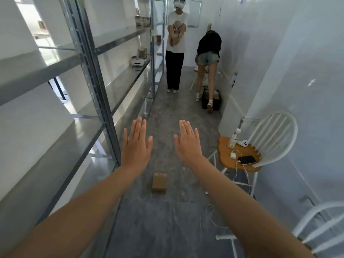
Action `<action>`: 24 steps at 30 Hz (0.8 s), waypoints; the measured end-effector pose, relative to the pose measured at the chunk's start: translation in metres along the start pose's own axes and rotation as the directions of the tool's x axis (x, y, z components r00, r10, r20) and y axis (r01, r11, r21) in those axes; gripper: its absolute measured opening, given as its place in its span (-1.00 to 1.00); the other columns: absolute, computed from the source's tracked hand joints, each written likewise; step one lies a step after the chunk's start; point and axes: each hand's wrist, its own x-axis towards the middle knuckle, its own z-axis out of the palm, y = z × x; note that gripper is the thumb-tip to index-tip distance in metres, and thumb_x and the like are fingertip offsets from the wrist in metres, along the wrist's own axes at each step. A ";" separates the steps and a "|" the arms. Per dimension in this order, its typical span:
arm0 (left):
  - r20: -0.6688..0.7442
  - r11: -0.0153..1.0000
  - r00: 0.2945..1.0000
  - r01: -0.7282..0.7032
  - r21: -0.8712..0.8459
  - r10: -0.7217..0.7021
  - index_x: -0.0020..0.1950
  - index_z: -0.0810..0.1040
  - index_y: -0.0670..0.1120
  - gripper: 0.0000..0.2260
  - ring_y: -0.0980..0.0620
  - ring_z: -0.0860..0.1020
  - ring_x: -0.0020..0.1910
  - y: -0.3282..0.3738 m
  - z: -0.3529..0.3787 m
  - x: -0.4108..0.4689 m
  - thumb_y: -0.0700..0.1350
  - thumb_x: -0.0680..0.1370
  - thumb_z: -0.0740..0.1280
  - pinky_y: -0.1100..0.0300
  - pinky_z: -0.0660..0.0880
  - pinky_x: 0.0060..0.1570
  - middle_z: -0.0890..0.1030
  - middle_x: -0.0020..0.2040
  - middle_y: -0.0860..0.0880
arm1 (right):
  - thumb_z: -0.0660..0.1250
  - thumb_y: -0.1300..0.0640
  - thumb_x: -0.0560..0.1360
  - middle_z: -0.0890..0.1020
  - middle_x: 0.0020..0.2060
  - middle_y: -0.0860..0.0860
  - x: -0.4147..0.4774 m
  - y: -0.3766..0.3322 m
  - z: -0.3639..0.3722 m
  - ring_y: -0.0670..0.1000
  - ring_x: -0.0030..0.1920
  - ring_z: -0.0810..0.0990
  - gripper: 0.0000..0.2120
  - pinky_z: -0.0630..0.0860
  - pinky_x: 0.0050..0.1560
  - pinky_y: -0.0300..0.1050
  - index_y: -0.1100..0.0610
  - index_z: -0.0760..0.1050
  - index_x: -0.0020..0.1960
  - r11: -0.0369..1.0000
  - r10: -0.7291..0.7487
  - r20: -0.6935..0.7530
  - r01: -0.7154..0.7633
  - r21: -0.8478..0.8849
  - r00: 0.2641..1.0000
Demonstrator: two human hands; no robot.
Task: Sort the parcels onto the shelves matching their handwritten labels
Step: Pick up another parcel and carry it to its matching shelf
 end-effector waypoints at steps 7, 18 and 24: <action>0.034 1.000 0.999 0.004 0.030 -0.005 0.63 -0.03 -0.10 -0.46 0.04 -0.13 0.62 -0.010 0.041 0.056 0.06 0.68 -0.04 -0.09 -0.12 0.58 -0.05 0.65 -0.05 | 0.00 0.03 0.70 0.06 0.63 0.02 0.070 0.017 0.023 -0.01 0.62 -0.06 -0.45 -0.13 0.61 0.06 0.16 -0.04 0.63 1.000 -0.009 0.016 0.008 0.023 1.000; 0.073 0.999 0.997 -0.012 -0.044 0.015 0.63 -0.05 -0.10 -0.46 0.04 -0.13 0.62 -0.046 0.115 0.184 0.06 0.69 -0.02 -0.12 -0.09 0.58 -0.06 0.65 -0.05 | 0.03 0.04 0.69 0.10 0.62 0.04 0.199 0.026 0.064 0.01 0.62 -0.04 -0.44 -0.12 0.61 0.09 0.18 0.01 0.62 0.999 0.006 -0.007 -0.006 0.042 1.000; 0.099 0.995 0.991 -0.080 -0.063 0.086 0.63 -0.04 -0.11 -0.46 0.00 -0.09 0.62 -0.069 0.155 0.256 0.05 0.68 -0.05 -0.09 -0.15 0.58 -0.03 0.65 -0.06 | 0.02 0.04 0.69 0.10 0.62 0.05 0.279 0.036 0.086 0.02 0.62 -0.02 -0.45 -0.11 0.60 0.08 0.18 0.01 0.62 0.997 0.079 -0.028 -0.078 0.023 0.996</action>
